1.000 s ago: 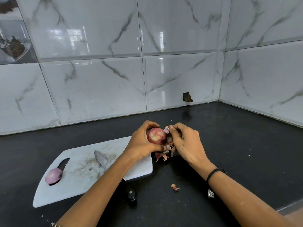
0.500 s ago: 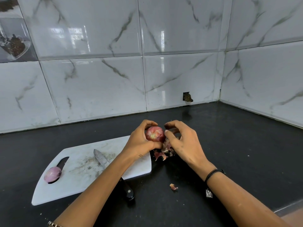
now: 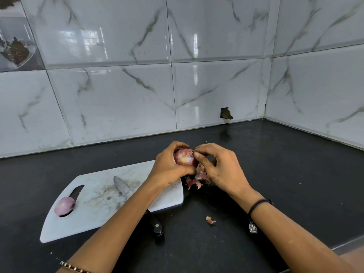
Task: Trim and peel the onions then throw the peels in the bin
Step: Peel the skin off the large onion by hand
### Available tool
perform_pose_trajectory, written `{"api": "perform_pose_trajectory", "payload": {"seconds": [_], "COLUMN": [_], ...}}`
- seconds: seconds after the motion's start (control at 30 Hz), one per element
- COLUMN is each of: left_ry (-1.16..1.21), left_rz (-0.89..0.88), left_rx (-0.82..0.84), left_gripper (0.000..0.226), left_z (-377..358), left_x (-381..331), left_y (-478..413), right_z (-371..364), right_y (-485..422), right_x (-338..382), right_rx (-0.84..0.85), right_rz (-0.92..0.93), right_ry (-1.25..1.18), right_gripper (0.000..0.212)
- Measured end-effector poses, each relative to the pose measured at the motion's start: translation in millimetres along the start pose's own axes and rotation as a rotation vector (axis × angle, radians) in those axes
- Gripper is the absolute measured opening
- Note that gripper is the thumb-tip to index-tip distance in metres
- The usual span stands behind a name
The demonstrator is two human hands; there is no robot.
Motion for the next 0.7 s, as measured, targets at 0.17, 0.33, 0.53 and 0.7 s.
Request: {"api": "perform_pose_trajectory", "payload": {"seconds": [0.17, 0.33, 0.53, 0.7], "left_ry": [-0.026, -0.056, -0.063, -0.046], "left_rz": [-0.014, -0.032, -0.043, -0.048], "left_rx": [0.007, 0.009, 0.015, 0.012], "left_gripper": [0.064, 0.065, 0.068, 0.069], "left_z": [-2, -2, -3, -3], "left_x": [-1, -2, -2, -1], "left_y": [1, 0, -1, -1], "right_z": [0, -1, 1, -2], "right_y": [1, 1, 2, 1], "right_x": [2, 2, -5, -12], "right_rx": [0.017, 0.019, -0.019, 0.007], "right_rz": [0.003, -0.058, -0.156, -0.254], "right_ry": [0.019, -0.056, -0.212, -0.394], "right_gripper": [0.014, 0.008, 0.005, 0.006]}}
Point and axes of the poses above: each hand's wrist, its own y-axis away from the middle knuckle, its own z-axis out of the back of the hand, x = y × z, the point moved 4 cm from there along -y, towards the middle knuckle, and after that the axes turned 11 degrees about x, right-handed, at the moved point
